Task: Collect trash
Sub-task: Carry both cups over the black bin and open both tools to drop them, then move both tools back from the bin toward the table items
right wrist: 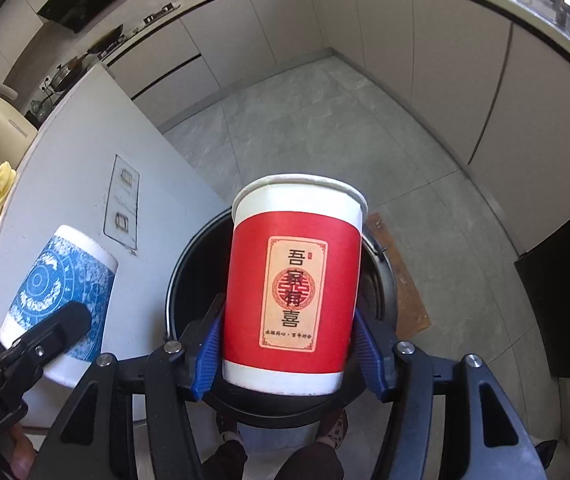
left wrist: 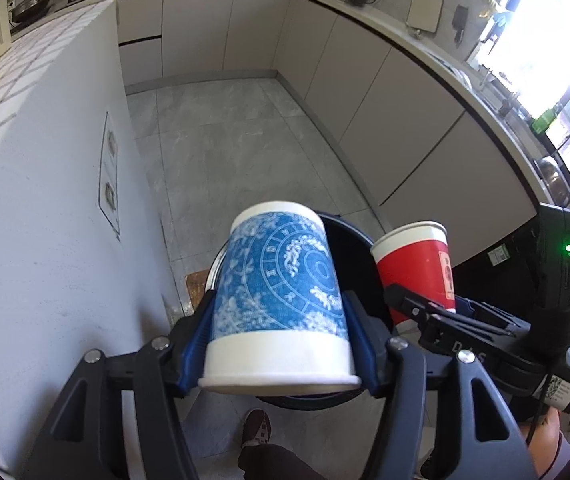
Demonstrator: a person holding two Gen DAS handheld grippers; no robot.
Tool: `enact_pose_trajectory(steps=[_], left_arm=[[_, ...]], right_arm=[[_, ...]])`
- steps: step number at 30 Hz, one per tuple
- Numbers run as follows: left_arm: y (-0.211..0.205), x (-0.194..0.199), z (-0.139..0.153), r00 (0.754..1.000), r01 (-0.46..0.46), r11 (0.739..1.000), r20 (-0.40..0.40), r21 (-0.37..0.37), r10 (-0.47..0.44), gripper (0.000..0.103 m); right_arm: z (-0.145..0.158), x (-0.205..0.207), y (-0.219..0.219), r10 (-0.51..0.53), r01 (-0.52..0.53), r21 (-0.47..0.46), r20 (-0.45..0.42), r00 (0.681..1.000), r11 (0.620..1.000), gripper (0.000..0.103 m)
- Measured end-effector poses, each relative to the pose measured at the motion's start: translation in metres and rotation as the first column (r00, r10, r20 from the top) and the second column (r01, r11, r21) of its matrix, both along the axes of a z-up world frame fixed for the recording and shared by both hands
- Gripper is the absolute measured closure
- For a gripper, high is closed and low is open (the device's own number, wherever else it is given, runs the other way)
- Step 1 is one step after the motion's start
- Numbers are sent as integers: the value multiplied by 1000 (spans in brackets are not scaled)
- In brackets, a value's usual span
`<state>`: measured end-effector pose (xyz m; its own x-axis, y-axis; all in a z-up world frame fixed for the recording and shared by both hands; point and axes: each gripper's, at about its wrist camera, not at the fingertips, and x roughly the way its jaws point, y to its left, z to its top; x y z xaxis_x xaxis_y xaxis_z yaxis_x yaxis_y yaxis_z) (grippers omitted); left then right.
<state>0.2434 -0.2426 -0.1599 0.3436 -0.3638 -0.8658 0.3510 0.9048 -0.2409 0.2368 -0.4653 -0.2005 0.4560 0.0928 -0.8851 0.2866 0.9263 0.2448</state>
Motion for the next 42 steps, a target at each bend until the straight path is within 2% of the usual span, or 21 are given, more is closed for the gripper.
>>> enact_pose_trajectory(steps=[4,8,11,13,20,27,35,42], left_arm=[[-6,5,-7,1000,-9,1000,-24,11,9,36],[-13,10,-12,999,-2,1000,-43,11,2,30],[-18,12,-9,999,-5,999,-36,47,7,28],[-17,12,1,1000,-23,999,-8,37,24,28],[-8,3,42,997,-29,998,68,52,26,28],[17,-8,88,991,-41,999,130,30,37,28],[68,-8,117,978,-76,997,193,1,75,28],[130,-9,134,960,-171,985,227,5,165,28]], right_arm=[[-17,4,-5,8,-7,38,-39,999,999,40],[-26,6,-10,-3,5,24,-69,998,1000,39],[-24,6,-16,-14,15,12,-68,998,1000,33],[-20,6,-20,-22,23,7,-59,998,1000,32],[12,0,-20,-51,51,-33,-17,999,998,32],[63,-5,4,-46,51,-81,61,997,995,32],[111,-7,50,-16,28,-85,148,989,996,31],[137,-2,112,42,-27,-79,200,979,997,29]])
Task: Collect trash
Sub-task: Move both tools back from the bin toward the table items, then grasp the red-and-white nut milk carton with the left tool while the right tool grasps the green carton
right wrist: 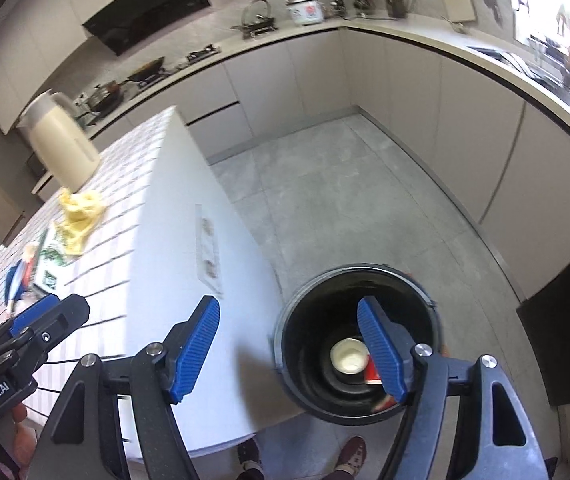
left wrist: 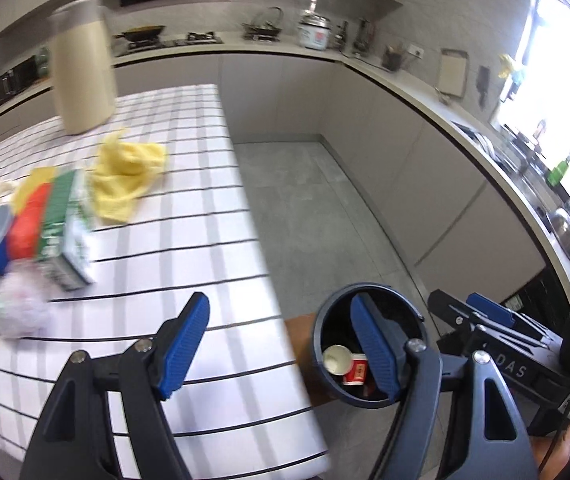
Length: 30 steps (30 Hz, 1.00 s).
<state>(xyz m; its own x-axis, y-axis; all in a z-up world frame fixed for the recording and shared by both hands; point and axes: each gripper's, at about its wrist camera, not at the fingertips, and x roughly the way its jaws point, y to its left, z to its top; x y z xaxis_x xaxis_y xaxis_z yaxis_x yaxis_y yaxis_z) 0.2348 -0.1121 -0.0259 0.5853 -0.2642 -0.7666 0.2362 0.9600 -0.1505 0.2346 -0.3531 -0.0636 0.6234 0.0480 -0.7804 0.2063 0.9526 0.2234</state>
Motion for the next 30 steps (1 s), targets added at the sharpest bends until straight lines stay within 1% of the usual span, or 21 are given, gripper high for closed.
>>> enact_pose_trajectory(steps=[2,8,13,19,30], left_arm=[[18,-1,5,999,-32,999,13,11,32,28],[75,-4,12,992,-120,993,33,10,120,26],[121,-3,14,983,-177,984,41,12,177,26],[169,-2,13,972,-230,973,52,12,229,26],[247,9,6,947,-317,948,52,16,315,26]], right_arm=[[7,4,24,27,-27,0,15,1000,1000,29],[23,13,90,111,-111,1,47,993,994,28],[29,20,134,163,-164,3,64,984,986,28],[33,28,185,213,-214,-5,82,974,977,28],[29,54,260,284,-284,-11,87,955,959,28]])
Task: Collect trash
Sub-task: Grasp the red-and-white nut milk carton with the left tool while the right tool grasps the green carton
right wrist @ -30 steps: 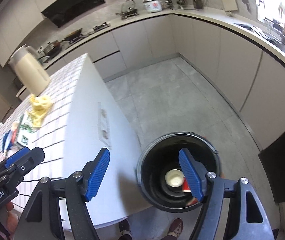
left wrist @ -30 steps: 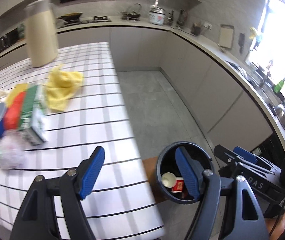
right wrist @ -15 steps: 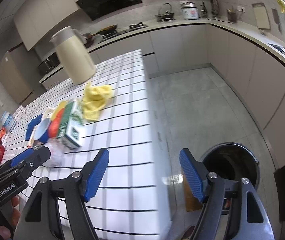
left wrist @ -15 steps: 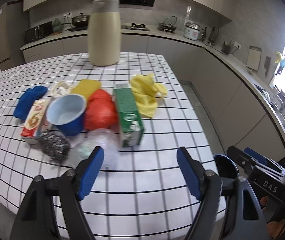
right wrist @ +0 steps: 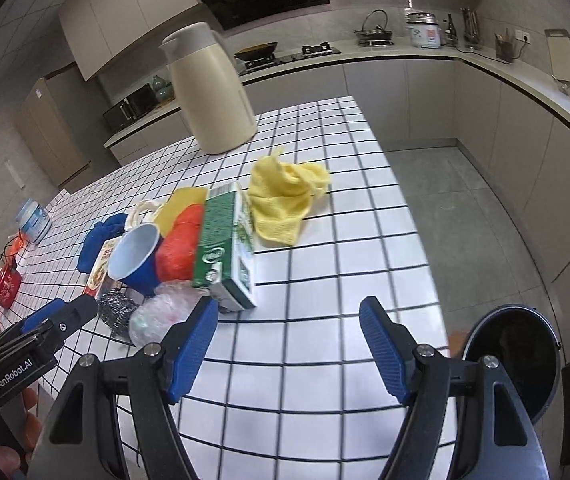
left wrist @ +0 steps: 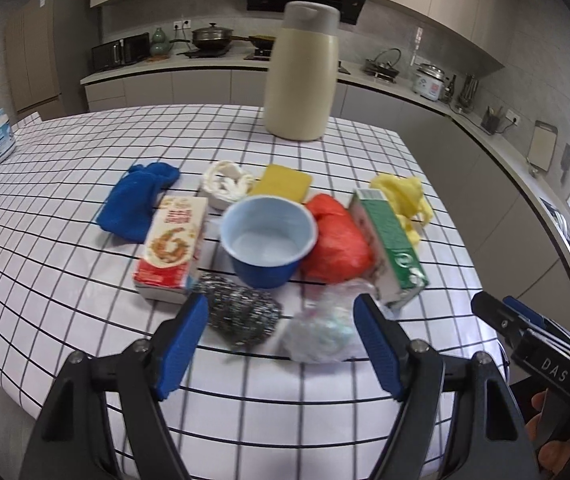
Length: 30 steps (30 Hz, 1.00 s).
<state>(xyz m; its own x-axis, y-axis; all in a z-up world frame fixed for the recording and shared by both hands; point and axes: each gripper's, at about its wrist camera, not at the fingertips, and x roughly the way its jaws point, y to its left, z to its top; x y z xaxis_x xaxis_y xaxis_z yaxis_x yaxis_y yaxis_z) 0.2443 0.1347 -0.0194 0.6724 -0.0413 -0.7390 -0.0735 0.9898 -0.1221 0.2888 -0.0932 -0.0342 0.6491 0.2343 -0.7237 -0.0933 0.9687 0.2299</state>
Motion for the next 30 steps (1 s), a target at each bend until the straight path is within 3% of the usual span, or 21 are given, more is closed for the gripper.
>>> enact_pose_trajectory(steps=[14,30], left_arm=[[73,21,-24,996,-79,997,-51,0,78,26],[90,65,-48,995,-18,1000,-103,19,20,26]], right_arm=[[-14,29,56,23,-24,-35,-28,999,999,28],[-31,66,71,-28,23,-67,-72,997,997,28]])
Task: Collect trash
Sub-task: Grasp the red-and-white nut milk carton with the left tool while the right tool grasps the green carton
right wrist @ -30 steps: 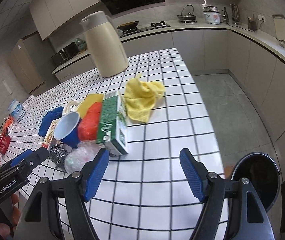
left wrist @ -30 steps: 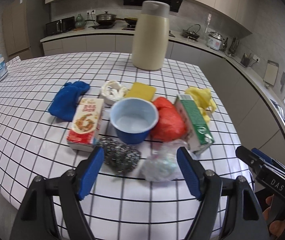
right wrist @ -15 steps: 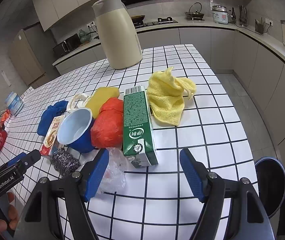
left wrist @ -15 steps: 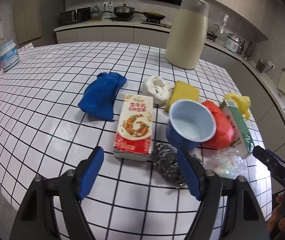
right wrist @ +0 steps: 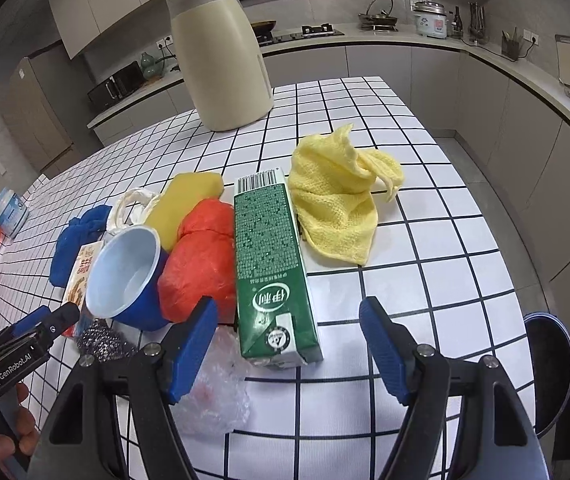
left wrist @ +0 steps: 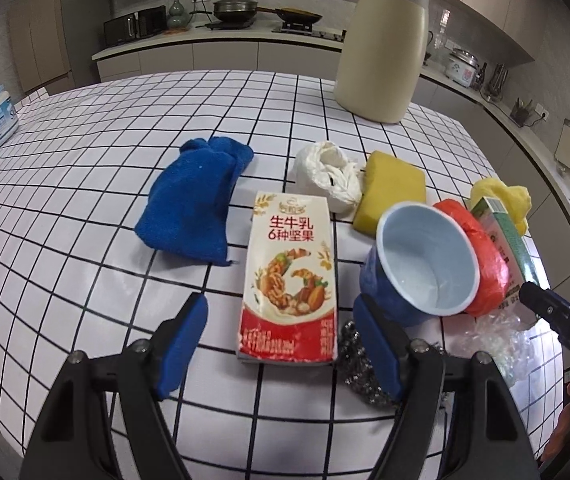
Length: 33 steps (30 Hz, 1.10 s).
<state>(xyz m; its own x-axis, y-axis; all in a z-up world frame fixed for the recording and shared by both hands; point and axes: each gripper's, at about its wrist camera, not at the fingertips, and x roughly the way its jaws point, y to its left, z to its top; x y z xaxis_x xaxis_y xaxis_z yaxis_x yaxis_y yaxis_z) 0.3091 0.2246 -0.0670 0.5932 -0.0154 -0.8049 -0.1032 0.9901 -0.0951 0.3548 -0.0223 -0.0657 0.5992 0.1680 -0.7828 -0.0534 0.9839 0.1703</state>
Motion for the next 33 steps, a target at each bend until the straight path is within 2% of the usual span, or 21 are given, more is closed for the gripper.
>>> enact_pose_trajectory(steps=[11,14,17,19,20,27,33], left_arm=[[6,20,-15,999,29,1000,-12,-12,-29,27],[7,23,-19,999,35,999,-18,-16,-36,35],[9,24,-22,999,36,999,-20,-25,-37,49],[9,24,-23,999,36,999,-19,-19,-36,49],[8,23,-23,999,36,999,-18,-17,-36,49],[8,21,-22,1000,28,1000,-11,-12,-28,50],[6,22,-22,1000,27,1000,-11,-2,-27,50]], right_arm=[[-9,24,8,2,-2,-11,-15,1000,1000,28],[-12,29,9,0,0,-7,-13,1000,1000,29],[-11,29,7,4,-4,20,-7,1000,1000,41],[-10,30,8,11,-11,21,-3,1000,1000,53],[-10,30,8,13,-12,27,-1,1000,1000,55],[-10,31,2,-2,3,85,-9,1000,996,54],[-10,33,1,-5,4,80,2,1000,997,52]])
